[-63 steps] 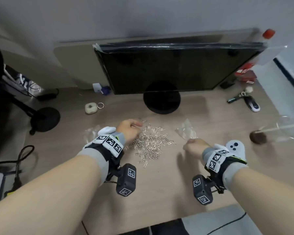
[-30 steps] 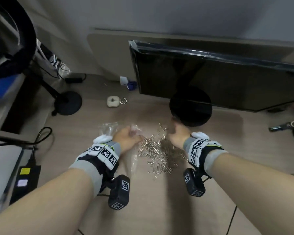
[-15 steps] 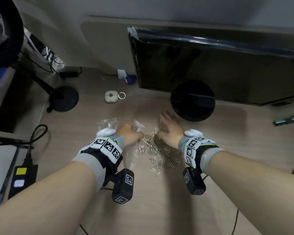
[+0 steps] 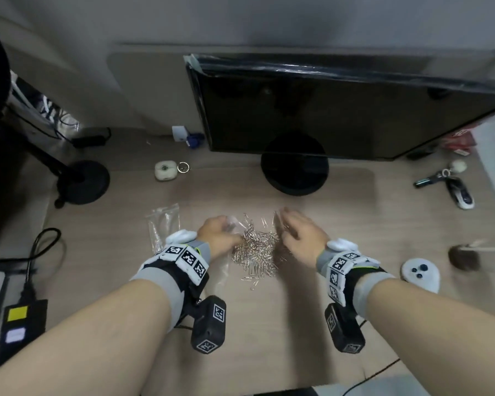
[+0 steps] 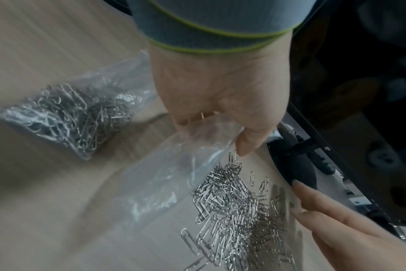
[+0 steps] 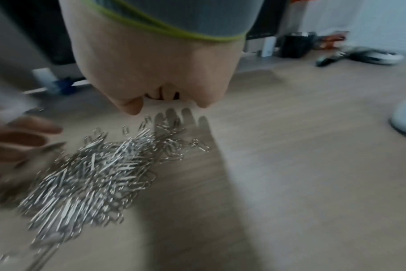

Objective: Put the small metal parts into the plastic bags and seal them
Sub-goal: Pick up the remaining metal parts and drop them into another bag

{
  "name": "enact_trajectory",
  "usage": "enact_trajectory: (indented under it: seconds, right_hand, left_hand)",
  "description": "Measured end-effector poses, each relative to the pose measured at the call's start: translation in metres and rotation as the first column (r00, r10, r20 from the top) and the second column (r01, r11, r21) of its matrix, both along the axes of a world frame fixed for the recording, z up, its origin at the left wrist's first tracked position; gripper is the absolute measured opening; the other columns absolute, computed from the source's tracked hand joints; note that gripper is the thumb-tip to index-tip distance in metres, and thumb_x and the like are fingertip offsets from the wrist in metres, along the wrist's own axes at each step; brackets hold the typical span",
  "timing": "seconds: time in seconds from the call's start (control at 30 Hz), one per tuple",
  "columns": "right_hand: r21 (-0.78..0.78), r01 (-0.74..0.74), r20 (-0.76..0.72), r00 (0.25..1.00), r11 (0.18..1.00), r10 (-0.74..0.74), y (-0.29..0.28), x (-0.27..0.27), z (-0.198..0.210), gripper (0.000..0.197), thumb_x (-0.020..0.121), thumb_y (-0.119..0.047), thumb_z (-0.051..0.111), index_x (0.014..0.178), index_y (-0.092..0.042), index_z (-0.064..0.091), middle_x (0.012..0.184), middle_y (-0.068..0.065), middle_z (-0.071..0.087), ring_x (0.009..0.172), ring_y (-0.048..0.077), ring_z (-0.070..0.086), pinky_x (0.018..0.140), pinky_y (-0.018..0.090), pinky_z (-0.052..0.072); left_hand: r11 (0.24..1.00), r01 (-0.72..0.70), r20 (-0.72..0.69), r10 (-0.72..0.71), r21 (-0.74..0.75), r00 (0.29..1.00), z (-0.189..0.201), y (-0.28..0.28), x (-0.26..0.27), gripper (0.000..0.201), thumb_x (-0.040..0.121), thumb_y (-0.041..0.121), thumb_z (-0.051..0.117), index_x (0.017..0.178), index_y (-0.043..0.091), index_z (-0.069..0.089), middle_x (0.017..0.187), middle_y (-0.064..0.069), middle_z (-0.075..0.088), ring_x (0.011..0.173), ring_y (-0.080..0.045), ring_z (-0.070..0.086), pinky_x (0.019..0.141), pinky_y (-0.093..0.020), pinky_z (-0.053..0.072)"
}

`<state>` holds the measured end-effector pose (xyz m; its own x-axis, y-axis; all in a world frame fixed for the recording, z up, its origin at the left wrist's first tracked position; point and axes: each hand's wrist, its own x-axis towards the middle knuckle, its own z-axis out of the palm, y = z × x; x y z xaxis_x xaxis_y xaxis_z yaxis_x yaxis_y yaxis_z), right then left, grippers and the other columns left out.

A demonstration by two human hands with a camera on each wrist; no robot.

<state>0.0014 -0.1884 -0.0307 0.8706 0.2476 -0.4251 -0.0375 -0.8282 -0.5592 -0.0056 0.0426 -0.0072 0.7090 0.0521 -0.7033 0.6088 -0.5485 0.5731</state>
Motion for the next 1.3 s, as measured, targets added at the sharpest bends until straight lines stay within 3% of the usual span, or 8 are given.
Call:
enact_trajectory:
  seconds: [0.2, 0.33, 0.5, 0.63, 0.77, 1.0, 1.13, 1.3]
  right_hand:
    - [-0.235, -0.086, 0.054, 0.993, 0.968, 0.101, -0.004, 0.032, 0.052, 0.083, 0.101, -0.044, 0.051, 0.165, -0.014, 0.006, 0.175, 0.006, -0.003, 0.161, 0.029, -0.004, 0.127, 0.053, 0.009]
    - [-0.102, -0.171, 0.103, 0.978, 0.98, 0.182, 0.021, 0.037, 0.083, 0.085, 0.1, -0.038, 0.056, 0.166, -0.017, 0.007, 0.174, 0.003, -0.008, 0.16, 0.024, -0.011, 0.129, 0.051, -0.001]
    - [0.133, -0.002, 0.175, 0.984, 0.991, -0.021, 0.005, 0.034, 0.101, 0.068, 0.09, -0.017, 0.067, 0.154, -0.022, 0.046, 0.16, -0.003, 0.046, 0.147, 0.017, 0.043, 0.114, 0.016, 0.026]
    - [-0.116, 0.323, 0.218, 0.931, 0.939, -0.294, -0.013, 0.039, 0.094, 0.053, 0.089, -0.026, 0.062, 0.141, -0.026, 0.054, 0.143, 0.007, 0.051, 0.134, 0.033, 0.048, 0.111, 0.036, 0.041]
    - [-0.444, 0.46, -0.039, 0.847, 0.769, -0.53, -0.016, 0.034, 0.098, 0.055, 0.077, -0.036, 0.059, 0.129, -0.019, 0.05, 0.132, 0.01, 0.05, 0.118, 0.034, 0.058, 0.094, 0.04, 0.051]
    - [-0.217, 0.317, -0.094, 0.935, 0.923, -0.343, 0.016, 0.025, 0.097, 0.075, 0.069, -0.032, 0.075, 0.138, -0.025, 0.046, 0.136, 0.005, 0.046, 0.112, 0.031, 0.063, 0.102, 0.04, 0.052]
    - [-0.272, 0.209, -0.011, 0.975, 0.939, -0.22, 0.019, 0.021, 0.108, 0.104, 0.051, -0.054, 0.086, 0.137, -0.041, 0.029, 0.124, -0.002, 0.036, 0.107, 0.024, 0.047, 0.094, 0.04, 0.051]
    - [-0.325, 0.114, 0.088, 0.992, 0.939, -0.09, 0.022, 0.018, 0.124, 0.112, 0.036, -0.072, 0.086, 0.13, -0.058, 0.028, 0.123, -0.004, 0.023, 0.109, 0.025, 0.032, 0.086, 0.048, 0.053]
  left_hand:
    - [0.997, 0.07, 0.163, -0.065, -0.023, 0.984, 0.07, -0.009, 0.042, 0.064, 0.068, 0.042, 0.073, 0.13, 0.037, 0.058, 0.142, 0.004, 0.046, 0.136, -0.023, 0.045, 0.114, -0.046, 0.037]
    - [0.963, 0.061, 0.182, -0.013, -0.263, 0.983, 0.105, -0.021, 0.068, 0.031, 0.073, 0.018, 0.08, 0.094, 0.04, 0.074, 0.115, 0.011, 0.069, 0.114, -0.013, 0.064, 0.101, -0.027, 0.045]
    - [0.953, 0.012, 0.153, 0.036, -0.301, 0.988, 0.099, -0.017, 0.06, 0.029, 0.082, 0.003, 0.074, 0.101, 0.023, 0.079, 0.101, 0.0, 0.076, 0.096, -0.02, 0.068, 0.09, -0.031, 0.049]
    - [0.965, -0.206, 0.148, 0.23, -0.159, 0.962, 0.085, 0.002, 0.05, 0.037, 0.079, 0.004, 0.074, 0.115, 0.009, 0.073, 0.098, -0.01, 0.075, 0.081, -0.026, 0.071, 0.073, -0.037, 0.057]
    - [0.986, -0.148, 0.125, 0.139, 0.071, 0.982, 0.077, 0.014, 0.041, 0.035, 0.062, 0.026, 0.072, 0.097, 0.025, 0.072, 0.094, -0.001, 0.076, 0.08, -0.018, 0.074, 0.076, -0.032, 0.062]
    - [0.972, 0.097, 0.134, -0.069, -0.212, 0.989, 0.091, -0.022, 0.042, 0.024, 0.09, -0.006, 0.066, 0.112, 0.003, 0.067, 0.088, -0.001, 0.061, 0.069, -0.002, 0.06, 0.059, -0.003, 0.045]
    - [0.97, -0.027, 0.118, 0.057, -0.243, 0.991, 0.082, -0.016, 0.042, 0.038, 0.074, 0.006, 0.079, 0.111, 0.009, 0.073, 0.1, -0.006, 0.075, 0.095, -0.028, 0.071, 0.1, -0.041, 0.054]
    - [0.962, -0.095, 0.155, 0.138, -0.256, 0.978, 0.078, -0.005, 0.047, 0.064, 0.053, 0.044, 0.09, 0.111, 0.035, 0.064, 0.108, 0.0, 0.075, 0.101, -0.026, 0.074, 0.096, -0.051, 0.056]
